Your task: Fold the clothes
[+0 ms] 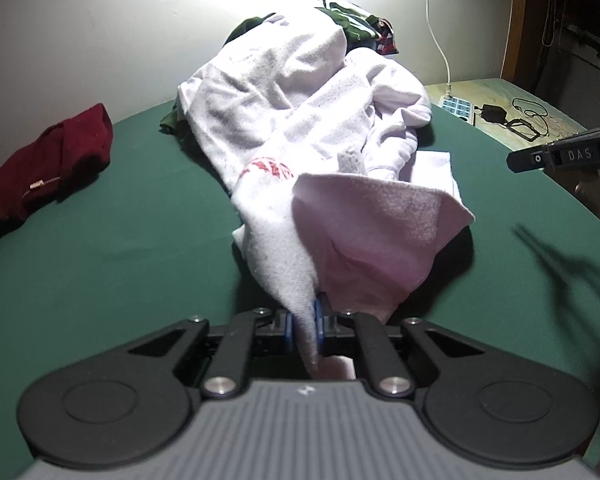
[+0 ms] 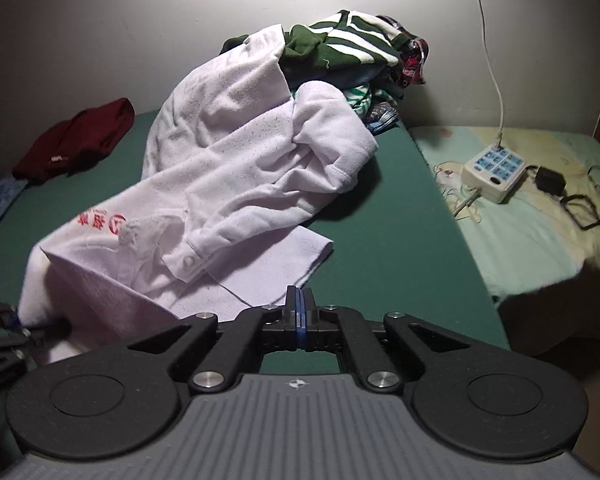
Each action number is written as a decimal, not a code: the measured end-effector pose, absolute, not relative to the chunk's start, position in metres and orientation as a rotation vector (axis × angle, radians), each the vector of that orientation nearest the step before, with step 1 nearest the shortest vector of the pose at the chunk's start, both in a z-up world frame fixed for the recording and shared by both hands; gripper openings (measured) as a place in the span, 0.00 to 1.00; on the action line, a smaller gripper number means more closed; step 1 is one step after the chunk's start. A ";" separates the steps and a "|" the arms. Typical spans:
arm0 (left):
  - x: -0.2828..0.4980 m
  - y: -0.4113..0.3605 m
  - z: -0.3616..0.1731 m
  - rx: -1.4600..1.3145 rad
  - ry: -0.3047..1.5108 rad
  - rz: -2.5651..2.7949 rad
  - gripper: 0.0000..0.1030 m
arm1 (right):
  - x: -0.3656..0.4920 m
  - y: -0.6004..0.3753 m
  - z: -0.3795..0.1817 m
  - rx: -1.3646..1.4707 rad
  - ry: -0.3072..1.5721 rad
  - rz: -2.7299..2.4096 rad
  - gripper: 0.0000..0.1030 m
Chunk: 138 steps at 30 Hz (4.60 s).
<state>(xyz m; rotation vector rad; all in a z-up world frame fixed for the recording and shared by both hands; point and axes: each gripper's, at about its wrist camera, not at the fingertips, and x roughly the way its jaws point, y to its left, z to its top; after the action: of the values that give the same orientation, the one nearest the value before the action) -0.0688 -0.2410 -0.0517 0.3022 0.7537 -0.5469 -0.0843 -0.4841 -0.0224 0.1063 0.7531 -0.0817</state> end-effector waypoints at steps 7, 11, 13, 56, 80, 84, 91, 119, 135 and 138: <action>-0.072 -0.244 -0.052 0.321 0.752 -0.517 0.08 | -0.042 -0.486 -0.052 0.071 0.767 -0.101 0.38; -0.073 -0.242 -0.055 0.296 0.770 -0.485 0.08 | -0.015 -0.485 -0.065 0.070 0.768 -0.106 0.38; -0.073 -0.242 -0.058 0.286 0.774 -0.471 0.08 | -0.004 -0.485 -0.070 0.073 0.775 -0.109 0.39; -0.100 -0.228 -0.061 0.295 0.822 -0.491 0.67 | -0.144 -0.522 -0.038 0.437 0.884 -0.062 0.41; -0.107 -0.161 0.039 0.109 0.593 -0.537 0.00 | -0.156 -0.461 0.041 0.436 0.579 -0.042 0.05; -0.113 -0.128 0.080 0.077 0.490 -0.517 0.00 | -0.167 -0.445 0.080 0.422 0.462 -0.021 0.05; -0.129 -0.066 0.134 0.088 0.360 -0.469 0.00 | -0.184 -0.416 0.130 0.376 0.302 0.015 0.05; -0.125 -0.235 -0.072 0.669 0.494 -0.617 0.17 | -0.180 -0.413 0.141 0.431 0.215 -0.038 0.05; -0.148 -0.089 0.140 0.234 0.088 -0.188 0.13 | -0.195 -0.409 0.162 0.364 0.059 0.022 0.04; -0.167 -0.070 0.177 0.194 -0.001 -0.157 0.13 | -0.201 -0.405 0.182 0.378 -0.009 0.094 0.04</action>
<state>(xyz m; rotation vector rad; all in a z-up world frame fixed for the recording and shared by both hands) -0.1669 -0.0697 0.1770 0.1937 -0.0007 -0.1567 -0.2012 -0.4052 0.1819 0.3778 -0.0089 0.0938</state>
